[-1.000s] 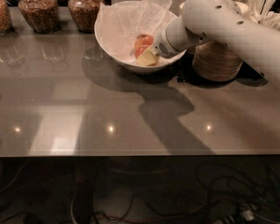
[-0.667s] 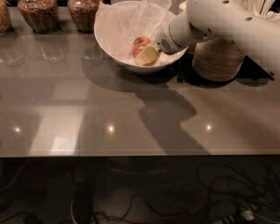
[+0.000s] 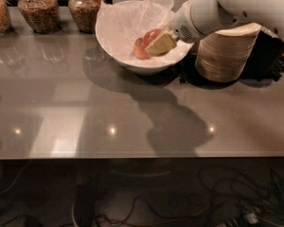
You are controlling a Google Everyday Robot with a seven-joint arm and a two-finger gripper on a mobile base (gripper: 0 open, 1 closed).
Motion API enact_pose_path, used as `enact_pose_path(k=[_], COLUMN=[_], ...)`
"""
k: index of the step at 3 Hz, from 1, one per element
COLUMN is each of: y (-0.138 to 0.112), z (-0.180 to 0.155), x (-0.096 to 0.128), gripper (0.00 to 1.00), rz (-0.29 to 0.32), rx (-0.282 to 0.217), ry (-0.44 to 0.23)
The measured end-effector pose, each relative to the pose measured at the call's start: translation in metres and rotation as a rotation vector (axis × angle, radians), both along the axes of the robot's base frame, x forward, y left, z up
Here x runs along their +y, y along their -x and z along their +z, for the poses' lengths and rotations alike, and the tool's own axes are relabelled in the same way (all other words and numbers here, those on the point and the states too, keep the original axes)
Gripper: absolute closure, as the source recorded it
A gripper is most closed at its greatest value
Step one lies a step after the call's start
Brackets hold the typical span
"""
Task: Pick apple from white bowl
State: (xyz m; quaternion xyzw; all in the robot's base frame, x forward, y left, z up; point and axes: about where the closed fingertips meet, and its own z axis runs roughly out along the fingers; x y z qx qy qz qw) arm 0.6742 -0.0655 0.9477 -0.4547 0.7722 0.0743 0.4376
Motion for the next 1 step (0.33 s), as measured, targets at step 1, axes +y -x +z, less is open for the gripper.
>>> enact_pose_path(k=[1], y=[0.03], z=[0.0316], x=[-0.0195], gripper=[1.0], rz=[0.04], rx=[-0.023], ry=[0.021])
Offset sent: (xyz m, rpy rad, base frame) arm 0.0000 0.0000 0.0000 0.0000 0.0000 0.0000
